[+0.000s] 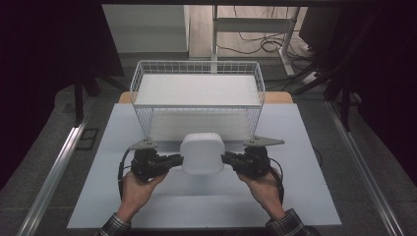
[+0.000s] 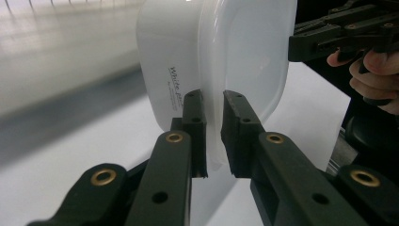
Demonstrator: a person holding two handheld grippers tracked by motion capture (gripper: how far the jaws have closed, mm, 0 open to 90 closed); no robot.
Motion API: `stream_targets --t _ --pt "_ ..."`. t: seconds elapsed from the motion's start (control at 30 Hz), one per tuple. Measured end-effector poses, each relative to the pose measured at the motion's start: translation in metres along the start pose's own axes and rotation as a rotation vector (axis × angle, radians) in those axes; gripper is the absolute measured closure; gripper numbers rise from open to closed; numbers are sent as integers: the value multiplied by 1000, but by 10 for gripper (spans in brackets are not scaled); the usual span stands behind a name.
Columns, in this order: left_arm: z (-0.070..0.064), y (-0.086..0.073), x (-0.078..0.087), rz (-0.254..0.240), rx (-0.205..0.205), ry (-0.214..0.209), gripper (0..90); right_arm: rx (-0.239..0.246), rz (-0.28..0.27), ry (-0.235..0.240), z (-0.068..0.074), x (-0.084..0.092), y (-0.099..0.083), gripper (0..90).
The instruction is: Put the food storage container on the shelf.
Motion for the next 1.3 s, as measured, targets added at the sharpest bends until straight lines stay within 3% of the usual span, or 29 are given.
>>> stream_targets --t 0.97,1.3 --pt "30 96 33 -82 -38 58 809 50 -121 15 22 13 111 785" --pt "50 136 41 -96 -45 82 808 37 -152 16 23 11 149 784"
Point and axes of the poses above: each handheld gripper's, and its own axes: x roughly backward along the jaws, y roughly out of its top, z roughly to its left, the point moved 9 cm from there along -x, roughly forward along the jaws, and after that the axes turned 11 degrees about -x, right-handed, at the moved point
